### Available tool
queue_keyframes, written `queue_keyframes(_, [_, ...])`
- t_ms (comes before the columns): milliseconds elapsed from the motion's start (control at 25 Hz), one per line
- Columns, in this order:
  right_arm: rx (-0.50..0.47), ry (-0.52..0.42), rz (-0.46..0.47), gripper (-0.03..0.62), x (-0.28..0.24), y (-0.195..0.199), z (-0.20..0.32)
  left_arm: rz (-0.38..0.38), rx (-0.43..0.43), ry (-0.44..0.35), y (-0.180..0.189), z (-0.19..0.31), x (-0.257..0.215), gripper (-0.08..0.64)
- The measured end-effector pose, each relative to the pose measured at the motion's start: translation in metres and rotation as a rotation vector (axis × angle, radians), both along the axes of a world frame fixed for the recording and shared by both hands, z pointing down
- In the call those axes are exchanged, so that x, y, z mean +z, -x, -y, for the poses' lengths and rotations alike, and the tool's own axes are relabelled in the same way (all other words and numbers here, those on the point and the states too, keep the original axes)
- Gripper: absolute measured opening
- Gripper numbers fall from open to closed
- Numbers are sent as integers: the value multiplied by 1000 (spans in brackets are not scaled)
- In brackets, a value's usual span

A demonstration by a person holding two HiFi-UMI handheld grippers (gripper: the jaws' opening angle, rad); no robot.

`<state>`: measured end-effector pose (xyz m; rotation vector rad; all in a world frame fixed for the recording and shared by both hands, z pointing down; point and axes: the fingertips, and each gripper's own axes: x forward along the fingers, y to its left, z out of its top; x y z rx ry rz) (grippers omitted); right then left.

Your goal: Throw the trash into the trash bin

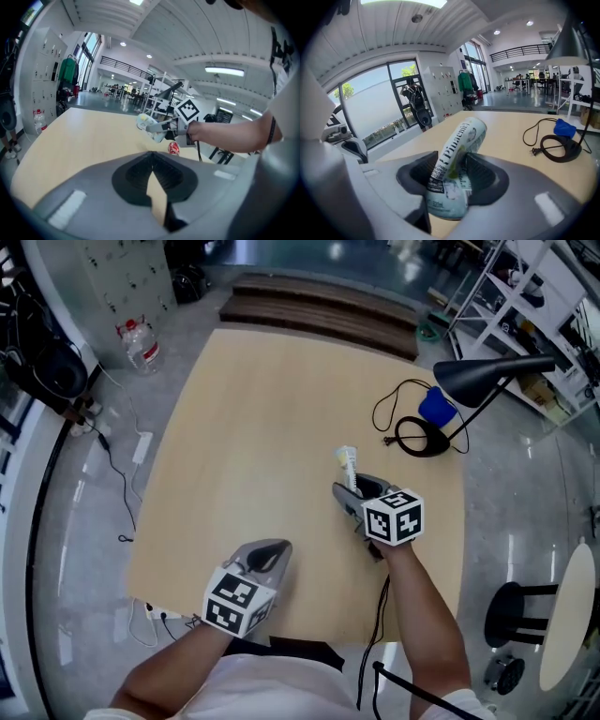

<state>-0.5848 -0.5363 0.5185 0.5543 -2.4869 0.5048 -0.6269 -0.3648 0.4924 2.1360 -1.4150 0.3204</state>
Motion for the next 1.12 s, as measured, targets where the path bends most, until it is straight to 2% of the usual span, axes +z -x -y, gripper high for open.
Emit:
queue_keyframes(480, [137, -75, 132, 195, -78, -6, -113, -32, 108, -81, 30, -62, -37, 6])
queue_keyframes(680, [187, -100, 142, 195, -96, -5, -157, -41, 141, -109, 41, -92, -48, 6])
queue_keyframes(1120, [285, -153, 176, 195, -122, -17, -243, -59, 236, -171, 37, -139, -66, 6])
